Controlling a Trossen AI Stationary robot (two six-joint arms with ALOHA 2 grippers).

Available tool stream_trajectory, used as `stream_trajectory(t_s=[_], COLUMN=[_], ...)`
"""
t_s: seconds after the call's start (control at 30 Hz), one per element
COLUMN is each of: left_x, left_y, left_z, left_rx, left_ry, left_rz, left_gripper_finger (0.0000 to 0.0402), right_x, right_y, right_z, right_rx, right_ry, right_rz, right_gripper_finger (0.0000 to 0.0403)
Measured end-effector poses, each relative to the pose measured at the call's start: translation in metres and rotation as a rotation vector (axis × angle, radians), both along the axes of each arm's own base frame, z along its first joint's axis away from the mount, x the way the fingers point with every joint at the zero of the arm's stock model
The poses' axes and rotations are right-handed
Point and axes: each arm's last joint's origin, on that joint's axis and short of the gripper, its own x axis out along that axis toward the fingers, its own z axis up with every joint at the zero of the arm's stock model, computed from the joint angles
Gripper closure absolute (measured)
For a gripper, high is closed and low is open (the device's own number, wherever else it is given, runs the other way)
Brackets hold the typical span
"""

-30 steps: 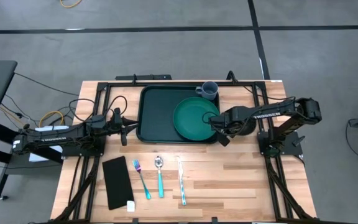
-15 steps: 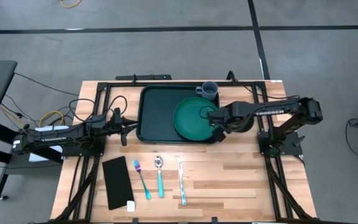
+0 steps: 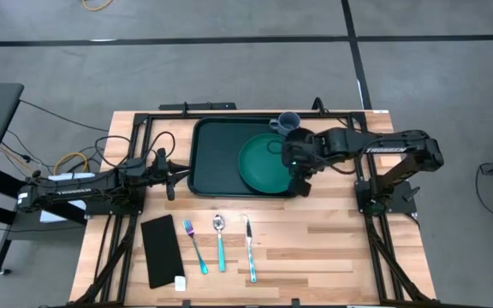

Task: Set up tray
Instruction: Put the black bowl on top of the green plate

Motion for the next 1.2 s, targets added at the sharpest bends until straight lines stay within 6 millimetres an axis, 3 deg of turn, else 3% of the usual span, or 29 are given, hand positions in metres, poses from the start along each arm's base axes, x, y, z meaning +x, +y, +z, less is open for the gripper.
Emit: stream_trajectory(t_s=[0.17, 0.53, 0.93, 1.2], left_x=[0.0, 0.0, 0.0, 0.0], left_y=[0.0, 0.0, 0.0, 0.0], left_z=[0.0, 0.0, 0.0, 0.0], left_rx=[0.0, 0.0, 0.0, 0.0], left_ry=[-0.001, 0.0, -0.001, -0.001], left_rz=[0.0, 0.001, 0.0, 0.0], left_gripper_finger=[0.0335, 0.0335, 0.0335, 0.0335], right_x=[0.011, 0.058, 0.094, 0.096], right_y=[0.011, 0.012, -0.011, -0.035], right_z=[-0.006, -0.063, -0.115, -0.119], right_rx=[-0.011, -0.028, 0.002, 0.033], right_ry=[0.09, 0.241, 0.263, 0.246], right_rz=[0.267, 0.404, 0.341, 0.28], right_gripper_finger=[0.0402, 0.0403, 0.0403, 0.0403])
